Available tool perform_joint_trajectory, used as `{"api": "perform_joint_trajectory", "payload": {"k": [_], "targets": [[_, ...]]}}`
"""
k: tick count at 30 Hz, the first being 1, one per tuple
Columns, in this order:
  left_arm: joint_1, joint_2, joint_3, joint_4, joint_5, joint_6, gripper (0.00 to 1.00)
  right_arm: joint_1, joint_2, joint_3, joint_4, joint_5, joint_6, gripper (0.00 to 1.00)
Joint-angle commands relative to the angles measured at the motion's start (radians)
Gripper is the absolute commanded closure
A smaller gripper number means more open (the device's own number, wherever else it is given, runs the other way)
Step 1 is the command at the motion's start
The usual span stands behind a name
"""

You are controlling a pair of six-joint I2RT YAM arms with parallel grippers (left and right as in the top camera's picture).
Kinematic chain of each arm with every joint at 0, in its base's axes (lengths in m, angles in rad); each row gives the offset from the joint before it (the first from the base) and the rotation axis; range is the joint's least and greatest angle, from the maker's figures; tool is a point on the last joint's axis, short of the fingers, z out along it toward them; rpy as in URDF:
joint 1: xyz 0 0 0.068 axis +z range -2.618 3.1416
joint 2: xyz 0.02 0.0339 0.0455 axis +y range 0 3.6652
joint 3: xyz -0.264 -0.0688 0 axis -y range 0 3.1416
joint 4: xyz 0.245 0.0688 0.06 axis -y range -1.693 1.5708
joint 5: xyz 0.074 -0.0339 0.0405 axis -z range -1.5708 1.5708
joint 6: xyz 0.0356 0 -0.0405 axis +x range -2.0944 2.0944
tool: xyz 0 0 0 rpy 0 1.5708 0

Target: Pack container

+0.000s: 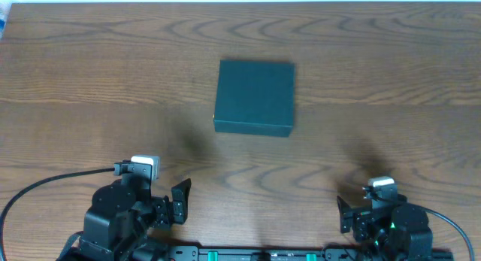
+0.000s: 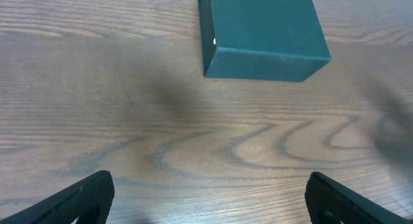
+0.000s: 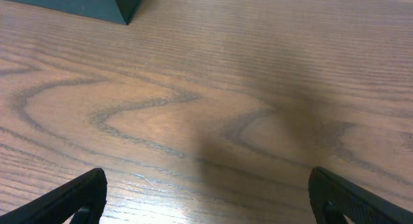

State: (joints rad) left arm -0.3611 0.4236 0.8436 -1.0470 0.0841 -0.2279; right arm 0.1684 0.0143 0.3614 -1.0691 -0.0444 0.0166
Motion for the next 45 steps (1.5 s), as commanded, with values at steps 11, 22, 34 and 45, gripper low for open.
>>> {"api": "perform_joint_trajectory", "payload": {"k": [11,22,34,45], "targets": [[0.0,-0.003,0.011,-0.001,0.01,0.011,0.05,-0.005,-0.009,-0.005,-0.005,0.011,-0.014,0.01],[0.002,-0.011,0.009,-0.021,-0.098,0.076,0.05,-0.005,-0.008,-0.005,-0.005,0.011,-0.014,0.01],[0.002,-0.217,-0.253,0.064,-0.092,0.209,0.05,-0.005,-0.009,-0.005,-0.005,0.011,-0.014,0.01],[0.047,-0.42,-0.379,0.027,-0.099,0.219,0.05,-0.005,-0.008,-0.005,-0.005,0.011,-0.014,0.01]]}}
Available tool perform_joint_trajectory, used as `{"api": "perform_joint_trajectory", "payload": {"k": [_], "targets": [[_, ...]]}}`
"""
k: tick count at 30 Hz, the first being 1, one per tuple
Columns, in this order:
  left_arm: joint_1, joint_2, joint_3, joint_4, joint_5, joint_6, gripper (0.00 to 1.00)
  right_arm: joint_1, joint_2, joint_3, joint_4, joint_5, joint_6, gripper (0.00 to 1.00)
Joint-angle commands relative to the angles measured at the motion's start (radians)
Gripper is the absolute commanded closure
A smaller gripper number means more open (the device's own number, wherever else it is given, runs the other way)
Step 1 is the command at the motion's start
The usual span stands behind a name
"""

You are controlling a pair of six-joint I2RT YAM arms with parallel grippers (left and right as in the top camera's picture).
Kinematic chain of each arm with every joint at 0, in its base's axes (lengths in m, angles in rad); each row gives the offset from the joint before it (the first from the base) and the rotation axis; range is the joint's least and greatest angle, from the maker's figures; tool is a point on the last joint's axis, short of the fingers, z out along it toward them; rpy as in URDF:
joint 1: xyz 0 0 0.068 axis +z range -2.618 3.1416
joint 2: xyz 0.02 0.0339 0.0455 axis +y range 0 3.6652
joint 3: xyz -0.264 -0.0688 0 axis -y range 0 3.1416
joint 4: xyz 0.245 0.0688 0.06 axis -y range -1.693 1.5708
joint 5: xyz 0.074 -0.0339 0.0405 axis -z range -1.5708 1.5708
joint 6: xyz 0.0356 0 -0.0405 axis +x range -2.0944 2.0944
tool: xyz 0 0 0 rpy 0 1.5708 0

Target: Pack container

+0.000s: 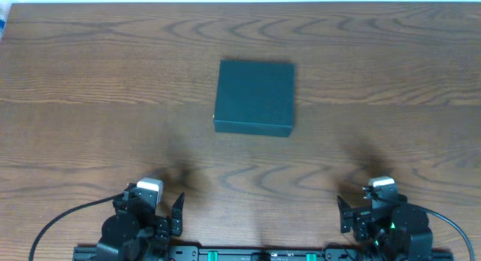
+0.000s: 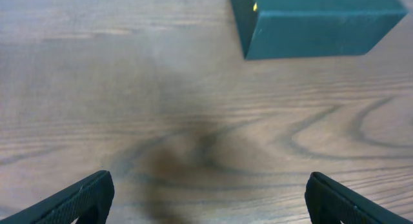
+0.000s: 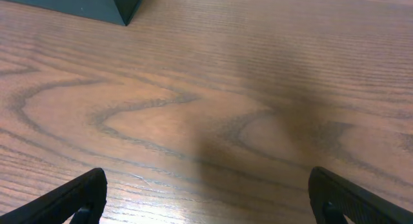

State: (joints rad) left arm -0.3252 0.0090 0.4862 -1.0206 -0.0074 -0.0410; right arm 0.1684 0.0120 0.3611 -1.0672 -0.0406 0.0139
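A closed dark teal box [image 1: 255, 97] lies flat at the middle of the wooden table [image 1: 90, 73]. The left wrist view catches its near side [image 2: 316, 27] at the top right; the right wrist view shows only a corner [image 3: 97, 4] at the top left. My left gripper [image 2: 206, 201] stands open over bare wood near the front edge, nothing between its fingers. My right gripper [image 3: 206, 198] is open too, low at the front right [image 1: 353, 216], also empty. Both are well short of the box.
Only wood grain and soft arm shadows surround the box. The table's far edge [image 1: 240, 3] runs along the top of the overhead view. Black cables [image 1: 68, 216] trail from both arm bases at the front edge.
The left arm has drawn back toward the front edge and now sits lower and more tucked in; the box looks farther off in its wrist view. The right arm and box are unmoved.
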Motion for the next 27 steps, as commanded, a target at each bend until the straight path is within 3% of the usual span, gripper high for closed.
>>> {"api": "perform_joint_trajectory", "payload": {"k": [1,9,27], "targets": [[0.011,-0.005,-0.031,0.003,-0.007,0.035,0.04,-0.005,-0.006,-0.005,-0.006,0.008,-0.011,0.01],[0.011,-0.005,-0.121,-0.003,-0.006,0.034,0.04,-0.005,-0.006,-0.005,-0.006,0.008,-0.011,0.01],[0.011,-0.005,-0.139,-0.055,-0.003,0.023,0.04,-0.005,-0.006,-0.005,-0.006,0.008,-0.011,0.01]]}}
